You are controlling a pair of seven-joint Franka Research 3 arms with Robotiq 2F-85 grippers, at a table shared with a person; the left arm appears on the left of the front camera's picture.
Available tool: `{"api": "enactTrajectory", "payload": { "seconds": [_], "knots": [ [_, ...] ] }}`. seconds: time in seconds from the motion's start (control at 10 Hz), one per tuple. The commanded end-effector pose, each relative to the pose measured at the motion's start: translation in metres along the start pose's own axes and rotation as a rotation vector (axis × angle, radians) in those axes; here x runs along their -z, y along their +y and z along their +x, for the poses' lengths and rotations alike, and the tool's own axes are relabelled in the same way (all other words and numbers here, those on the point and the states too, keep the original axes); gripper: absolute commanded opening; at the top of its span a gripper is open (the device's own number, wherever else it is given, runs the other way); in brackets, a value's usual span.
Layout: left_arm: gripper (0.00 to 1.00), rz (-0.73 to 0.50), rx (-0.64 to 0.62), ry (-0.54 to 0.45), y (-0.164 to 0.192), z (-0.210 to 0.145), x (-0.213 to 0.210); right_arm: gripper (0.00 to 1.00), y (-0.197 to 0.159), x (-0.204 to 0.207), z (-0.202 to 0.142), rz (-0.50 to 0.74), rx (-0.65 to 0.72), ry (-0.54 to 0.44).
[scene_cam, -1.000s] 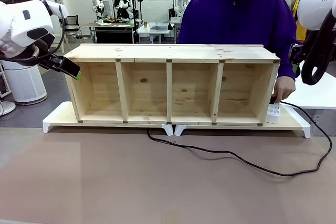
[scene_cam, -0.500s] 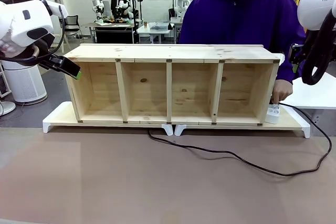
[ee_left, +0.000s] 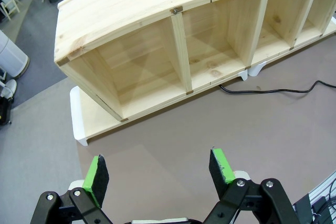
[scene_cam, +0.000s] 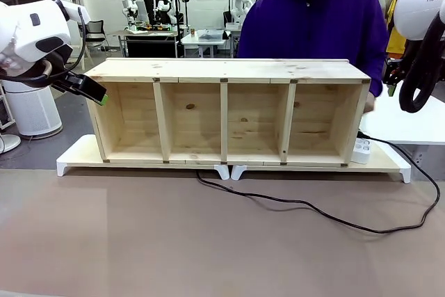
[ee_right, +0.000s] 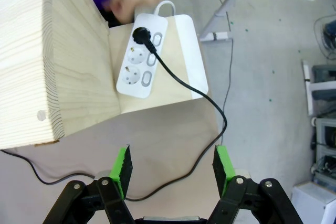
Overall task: Perform cable management.
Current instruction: Release the Power Cable when the human grasps it.
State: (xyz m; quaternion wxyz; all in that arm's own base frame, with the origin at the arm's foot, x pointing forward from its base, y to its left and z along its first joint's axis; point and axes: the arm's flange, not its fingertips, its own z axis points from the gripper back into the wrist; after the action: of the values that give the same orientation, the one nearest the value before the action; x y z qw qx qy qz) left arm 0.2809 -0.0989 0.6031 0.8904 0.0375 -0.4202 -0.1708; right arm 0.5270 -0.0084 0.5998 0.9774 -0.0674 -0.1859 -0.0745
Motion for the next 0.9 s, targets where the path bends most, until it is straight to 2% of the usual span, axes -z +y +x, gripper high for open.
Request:
{"api": "enactTrajectory", "payload": {
  "seconds": [0.0,0.8],
  "knots": [
    [1.00,0.002,0.004,-0.011,-0.0005,0.0010,0.0014,0.80,-0.0002,-0.0007,0.0000,0.000,0.000,-0.001],
    [1.00,0.002,0.004,-0.011,-0.0005,0.0010,0.0014,0.80,-0.0002,-0.0007,0.0000,0.000,0.000,-0.001]
  ]
}}
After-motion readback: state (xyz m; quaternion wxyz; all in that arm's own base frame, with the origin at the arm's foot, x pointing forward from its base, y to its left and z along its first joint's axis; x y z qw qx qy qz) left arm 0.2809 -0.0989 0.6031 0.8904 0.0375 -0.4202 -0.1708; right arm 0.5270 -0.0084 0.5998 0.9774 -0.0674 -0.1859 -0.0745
